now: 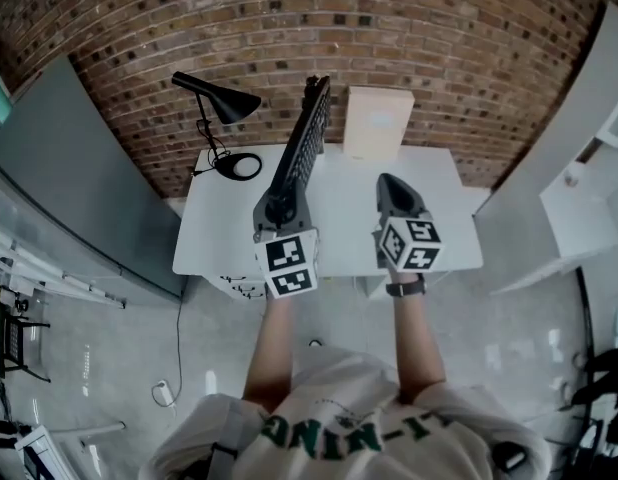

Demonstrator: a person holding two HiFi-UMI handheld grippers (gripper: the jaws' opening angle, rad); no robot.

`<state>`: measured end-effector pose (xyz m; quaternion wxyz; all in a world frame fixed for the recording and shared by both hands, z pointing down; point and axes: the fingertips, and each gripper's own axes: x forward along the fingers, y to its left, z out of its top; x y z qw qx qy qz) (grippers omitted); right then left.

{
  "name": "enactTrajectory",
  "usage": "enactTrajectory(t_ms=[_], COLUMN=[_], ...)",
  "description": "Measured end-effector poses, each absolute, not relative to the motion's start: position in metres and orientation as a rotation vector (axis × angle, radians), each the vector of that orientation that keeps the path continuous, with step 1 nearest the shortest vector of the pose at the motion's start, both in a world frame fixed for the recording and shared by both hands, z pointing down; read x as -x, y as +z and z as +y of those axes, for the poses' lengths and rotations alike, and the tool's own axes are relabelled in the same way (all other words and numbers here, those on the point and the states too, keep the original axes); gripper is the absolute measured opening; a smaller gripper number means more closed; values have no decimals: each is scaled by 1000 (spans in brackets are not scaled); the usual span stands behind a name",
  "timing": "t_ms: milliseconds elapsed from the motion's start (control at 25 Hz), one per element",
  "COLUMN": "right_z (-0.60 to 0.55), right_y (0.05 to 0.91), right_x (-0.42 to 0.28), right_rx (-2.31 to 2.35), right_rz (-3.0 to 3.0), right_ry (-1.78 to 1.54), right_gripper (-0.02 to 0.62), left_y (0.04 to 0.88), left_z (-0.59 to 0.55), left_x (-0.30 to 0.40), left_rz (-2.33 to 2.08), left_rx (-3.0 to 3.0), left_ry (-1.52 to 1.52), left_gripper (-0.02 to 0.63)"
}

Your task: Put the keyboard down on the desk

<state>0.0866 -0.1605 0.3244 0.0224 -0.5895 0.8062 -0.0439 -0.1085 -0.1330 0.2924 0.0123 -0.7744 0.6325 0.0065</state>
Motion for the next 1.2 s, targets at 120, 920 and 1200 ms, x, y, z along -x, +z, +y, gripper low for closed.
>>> enactTrajectory(t_ms=[120,920,1200], right_z=[-182,-239,-254], right_y=[324,358,377], right_x=[-78,-142,-125], right_rx=[1834,1825,1764], right_rz=[2493,2524,2582], right_ry=[-150,-255,-272], right_gripper=[3,3,3], left_y=[288,321,354], left_z=[-154,-233,-249], left_x=[112,96,93], left_rz=[1939,1763,1692], left_rx=[2446,2713,2803], left_ry=[36,21,-46], left_gripper=[66,66,66])
